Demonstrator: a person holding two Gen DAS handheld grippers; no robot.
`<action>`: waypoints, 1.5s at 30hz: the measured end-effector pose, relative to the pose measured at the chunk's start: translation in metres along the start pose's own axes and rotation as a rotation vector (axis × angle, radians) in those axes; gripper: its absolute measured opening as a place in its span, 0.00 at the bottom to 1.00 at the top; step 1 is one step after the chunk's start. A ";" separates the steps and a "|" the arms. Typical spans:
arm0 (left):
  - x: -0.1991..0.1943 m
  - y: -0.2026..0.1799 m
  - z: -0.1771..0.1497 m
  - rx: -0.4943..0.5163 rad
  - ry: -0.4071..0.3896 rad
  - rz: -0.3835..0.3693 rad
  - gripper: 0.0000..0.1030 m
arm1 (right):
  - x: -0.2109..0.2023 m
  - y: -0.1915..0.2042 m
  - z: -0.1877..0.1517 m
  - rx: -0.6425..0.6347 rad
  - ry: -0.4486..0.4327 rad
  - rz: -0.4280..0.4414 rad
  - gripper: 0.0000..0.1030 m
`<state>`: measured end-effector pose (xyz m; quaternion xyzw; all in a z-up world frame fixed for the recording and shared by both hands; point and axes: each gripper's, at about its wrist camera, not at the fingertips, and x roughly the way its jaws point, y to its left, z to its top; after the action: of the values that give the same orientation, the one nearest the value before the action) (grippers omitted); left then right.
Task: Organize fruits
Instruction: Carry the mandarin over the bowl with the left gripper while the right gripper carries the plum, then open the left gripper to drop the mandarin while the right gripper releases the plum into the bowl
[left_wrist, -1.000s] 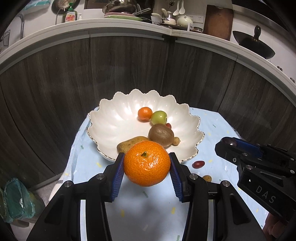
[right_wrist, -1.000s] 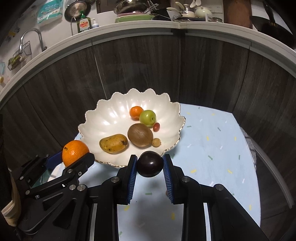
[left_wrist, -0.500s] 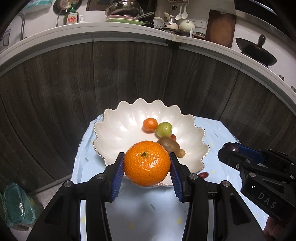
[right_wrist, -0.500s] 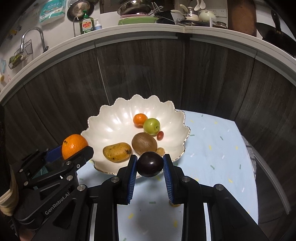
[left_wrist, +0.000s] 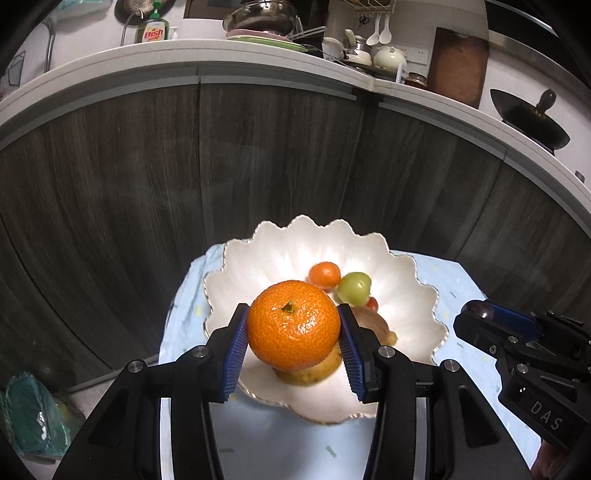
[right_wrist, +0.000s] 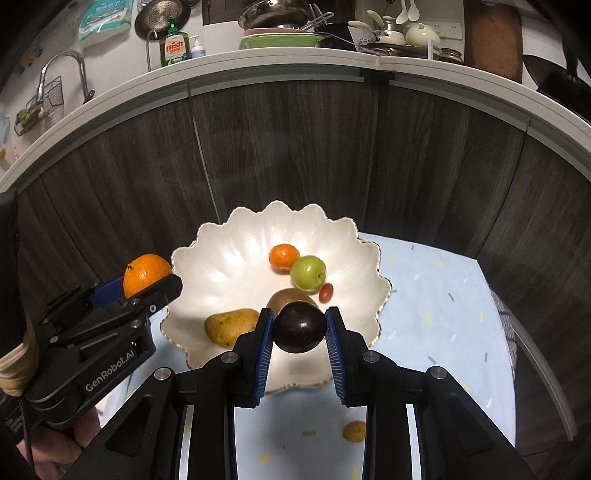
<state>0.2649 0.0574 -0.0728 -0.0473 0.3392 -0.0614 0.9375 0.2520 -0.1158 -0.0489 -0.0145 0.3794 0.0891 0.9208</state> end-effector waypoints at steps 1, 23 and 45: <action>0.002 0.002 0.002 -0.008 -0.001 -0.005 0.45 | 0.003 0.000 0.002 0.002 0.001 0.000 0.29; 0.066 0.015 0.018 -0.064 0.029 -0.047 0.45 | 0.064 -0.011 0.037 0.030 0.041 -0.037 0.29; 0.072 0.016 0.013 -0.049 0.018 -0.004 0.73 | 0.081 -0.018 0.026 0.032 0.063 -0.076 0.52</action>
<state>0.3293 0.0631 -0.1098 -0.0702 0.3487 -0.0554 0.9330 0.3304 -0.1189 -0.0879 -0.0169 0.4085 0.0474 0.9114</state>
